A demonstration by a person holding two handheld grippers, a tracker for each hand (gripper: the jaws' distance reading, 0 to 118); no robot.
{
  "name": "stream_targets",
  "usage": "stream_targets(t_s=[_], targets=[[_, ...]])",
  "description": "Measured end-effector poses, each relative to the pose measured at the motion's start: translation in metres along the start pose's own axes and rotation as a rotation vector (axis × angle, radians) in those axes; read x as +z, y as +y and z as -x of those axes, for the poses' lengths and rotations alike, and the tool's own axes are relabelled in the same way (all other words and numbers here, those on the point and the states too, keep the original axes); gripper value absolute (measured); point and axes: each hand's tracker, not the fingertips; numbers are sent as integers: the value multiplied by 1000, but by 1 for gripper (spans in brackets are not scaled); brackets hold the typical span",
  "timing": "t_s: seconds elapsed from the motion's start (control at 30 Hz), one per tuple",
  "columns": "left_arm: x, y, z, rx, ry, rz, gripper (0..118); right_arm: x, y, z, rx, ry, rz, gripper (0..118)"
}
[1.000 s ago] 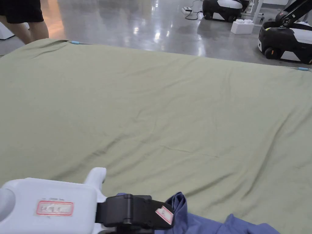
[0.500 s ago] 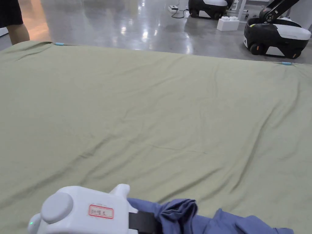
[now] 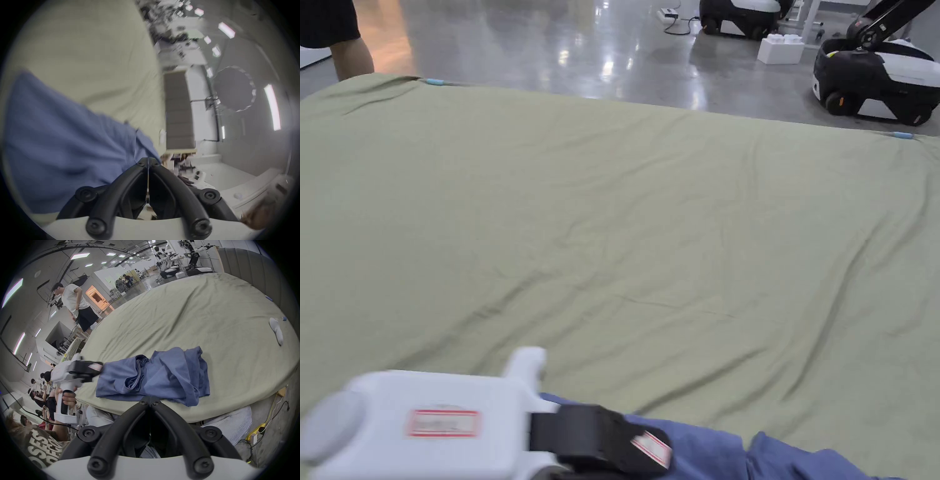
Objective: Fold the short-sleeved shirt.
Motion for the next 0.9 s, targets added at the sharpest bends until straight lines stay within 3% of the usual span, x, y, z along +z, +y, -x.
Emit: stream_targets(t_s=[0.07, 0.1, 0.13, 0.17, 0.2, 0.23, 0.33, 0.4, 0.43, 0.53, 0.57, 0.6, 0.63, 0.67, 0.73, 0.77, 0.9], targets=[[52, 7, 1, -177, 135, -120, 3, -4, 4, 3, 10, 5, 4, 2], [69, 7, 7, -210, 223, -170, 9, -6, 5, 5, 18, 2, 7, 2], [84, 8, 19, -216, 299, -209, 30, -9, 5, 8, 30, -4, 13, 2], [91, 10, 35, -189, 334, -218, 86, -11, 6, 11, 41, -8, 18, 2], [94, 10, 51, -131, 333, -195, 115, -13, 6, 13, 47, -9, 23, 2], [98, 16, 72, -31, 257, -147, 118, -14, 7, 15, 53, -6, 30, 2], [74, 14, 130, 312, 30, 10, 118, -18, 8, 24, 67, 9, 49, 2], [52, 9, 133, 239, -195, -28, 118, -19, 9, 30, 81, 12, 58, 2], [34, 13, 130, 196, -239, 7, 118, -20, 10, 33, 88, 10, 61, 2], [-16, 24, 126, 151, -181, 111, 117, -19, 13, 39, 108, 5, 64, 2], [-21, 27, 123, 155, -180, 115, 103, -19, 13, 40, 112, 4, 64, 2], [-27, 29, 121, 194, -127, 118, 72, -18, 14, 41, 118, 1, 62, 2], [-33, 30, 122, 236, -40, 106, 22, -17, 15, 42, 121, -2, 59, 2], [-35, 29, 125, 280, 44, 98, 14, -17, 15, 42, 122, -4, 57, 2], [-21, 26, 135, 320, -17, 70, 14, -16, 15, 41, 121, 1, 53, 2], [-5, 9, 102, 308, -25, 73, 14, -15, 15, 41, 122, 2, 52, 2], [62, 4, 81, 231, 63, -39, 14, -13, 15, 41, 133, 0, 56, 2]])
